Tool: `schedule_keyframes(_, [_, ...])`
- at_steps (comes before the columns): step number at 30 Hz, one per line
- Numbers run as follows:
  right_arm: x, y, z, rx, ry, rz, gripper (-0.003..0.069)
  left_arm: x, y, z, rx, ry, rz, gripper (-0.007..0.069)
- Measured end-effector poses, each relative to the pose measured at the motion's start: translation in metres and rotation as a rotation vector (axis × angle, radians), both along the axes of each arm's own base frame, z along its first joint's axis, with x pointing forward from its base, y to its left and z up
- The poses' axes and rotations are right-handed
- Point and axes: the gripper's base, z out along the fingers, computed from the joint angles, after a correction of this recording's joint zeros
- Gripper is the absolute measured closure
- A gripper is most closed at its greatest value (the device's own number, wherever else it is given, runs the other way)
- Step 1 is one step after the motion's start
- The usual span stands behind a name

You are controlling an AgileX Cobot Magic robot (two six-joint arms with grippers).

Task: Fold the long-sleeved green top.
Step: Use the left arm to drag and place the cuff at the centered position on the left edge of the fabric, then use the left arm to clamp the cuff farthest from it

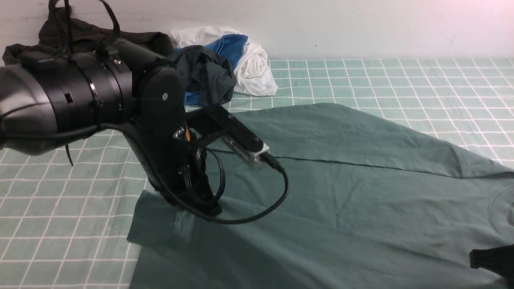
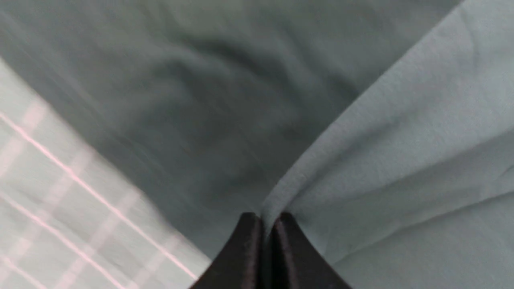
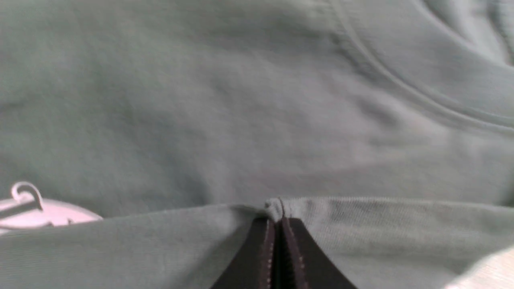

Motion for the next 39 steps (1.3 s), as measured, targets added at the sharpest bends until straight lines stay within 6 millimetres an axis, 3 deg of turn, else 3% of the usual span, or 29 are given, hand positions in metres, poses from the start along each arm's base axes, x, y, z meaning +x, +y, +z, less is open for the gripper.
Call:
schedule_keyframes(4, [-0.006,-0.004,0.027,-0.043,-0.018,0.017,0.0661,0.030,-0.005,0.011,0.001,-0.062,0.015,0.0615])
schedule_keyframes(9, [-0.010,-0.005,0.034,-0.051,-0.021,0.026,0.0654,0.061,-0.012,-0.005,0.010,-0.048,0.038,0.0583])
schedule_keyframes(13, [-0.009,-0.005,0.034,-0.053,-0.020,0.033,0.0568,0.082,-0.021,-0.026,0.040,-0.028,0.036,0.0449])
schedule_keyframes(18, [-0.007,-0.005,0.036,-0.055,-0.038,0.039,0.0427,0.094,-0.023,-0.023,0.027,-0.045,0.069,0.0271])
schedule_keyframes(20, [0.000,-0.004,0.046,-0.054,-0.071,0.037,0.0344,0.104,-0.016,-0.013,-0.005,-0.075,0.138,0.0172])
schedule_keyframes(22, [0.007,-0.004,0.056,-0.054,-0.107,0.039,0.0302,0.113,-0.002,-0.005,-0.032,-0.094,0.199,0.0132])
schedule_keyframes(27, [0.026,-0.002,0.088,-0.059,-0.221,0.081,0.0274,0.143,0.038,-0.005,-0.121,-0.122,0.346,0.0110])
schedule_keyframes(30, [0.035,0.001,0.104,-0.058,-0.291,0.124,0.0272,0.164,0.062,-0.025,-0.189,-0.125,0.436,0.0110])
schedule_keyframes(34, [0.040,0.003,0.110,-0.053,-0.338,0.157,0.0271,0.188,0.082,-0.060,-0.275,-0.132,0.531,0.0110])
schedule_keyframes(39, [0.043,0.003,0.108,-0.053,-0.337,0.166,0.0271,0.205,0.089,-0.098,-0.334,-0.148,0.593,0.0111])
